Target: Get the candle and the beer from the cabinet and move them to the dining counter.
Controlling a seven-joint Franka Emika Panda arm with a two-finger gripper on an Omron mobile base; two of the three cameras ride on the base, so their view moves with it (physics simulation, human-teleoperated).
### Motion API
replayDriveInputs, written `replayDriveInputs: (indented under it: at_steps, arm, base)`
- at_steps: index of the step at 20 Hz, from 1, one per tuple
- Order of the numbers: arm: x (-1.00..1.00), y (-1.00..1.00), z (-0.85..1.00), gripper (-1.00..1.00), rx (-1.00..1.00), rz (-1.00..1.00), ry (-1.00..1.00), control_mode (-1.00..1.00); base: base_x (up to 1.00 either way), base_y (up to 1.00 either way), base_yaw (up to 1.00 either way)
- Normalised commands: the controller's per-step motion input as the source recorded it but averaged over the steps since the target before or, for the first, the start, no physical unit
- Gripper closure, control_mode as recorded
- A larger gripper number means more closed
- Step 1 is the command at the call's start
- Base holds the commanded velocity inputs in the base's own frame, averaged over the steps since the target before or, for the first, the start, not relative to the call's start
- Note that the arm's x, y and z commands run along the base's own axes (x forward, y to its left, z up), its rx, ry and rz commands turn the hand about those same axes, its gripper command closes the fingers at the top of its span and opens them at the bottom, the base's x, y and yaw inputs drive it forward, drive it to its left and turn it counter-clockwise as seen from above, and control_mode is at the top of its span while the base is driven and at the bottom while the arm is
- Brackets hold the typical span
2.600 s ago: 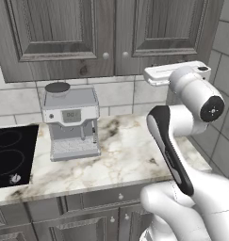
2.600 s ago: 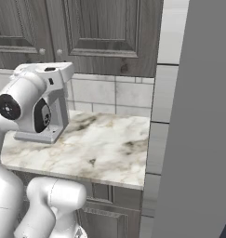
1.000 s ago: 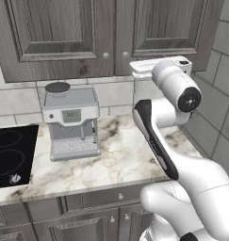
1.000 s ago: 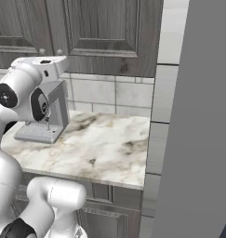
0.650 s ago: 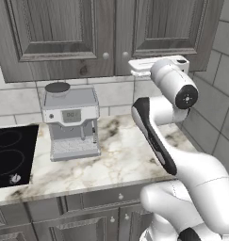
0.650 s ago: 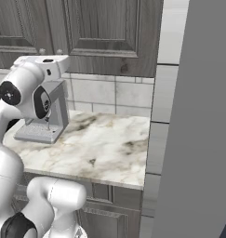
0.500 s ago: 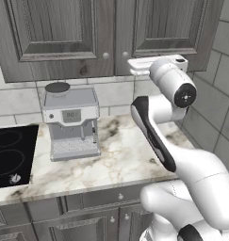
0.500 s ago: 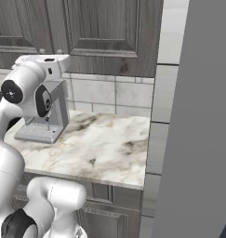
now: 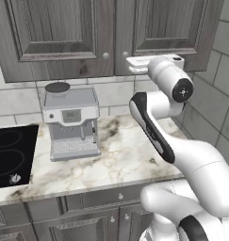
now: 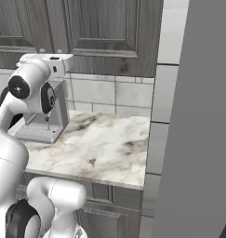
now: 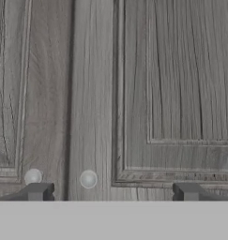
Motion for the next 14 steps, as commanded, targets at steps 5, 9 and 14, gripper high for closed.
replayDriveInputs:
  at_steps: [5, 9, 14]
  arm:
    - [0.14, 0.22, -0.05, -1.0, 0.0, 0.0, 0.09, -1.0]
    - [0.18, 0.25, -0.02, -1.0, 0.0, 0.0, 0.0, -1.0]
    - [0.23, 0.17, 0.0, -1.0, 0.0, 0.0, 0.06, -1.0]
  base:
    - [0.0, 0.0, 0.0]
    - [0.0, 0.0, 0.0]
    - [0.0, 0.0, 0.0]
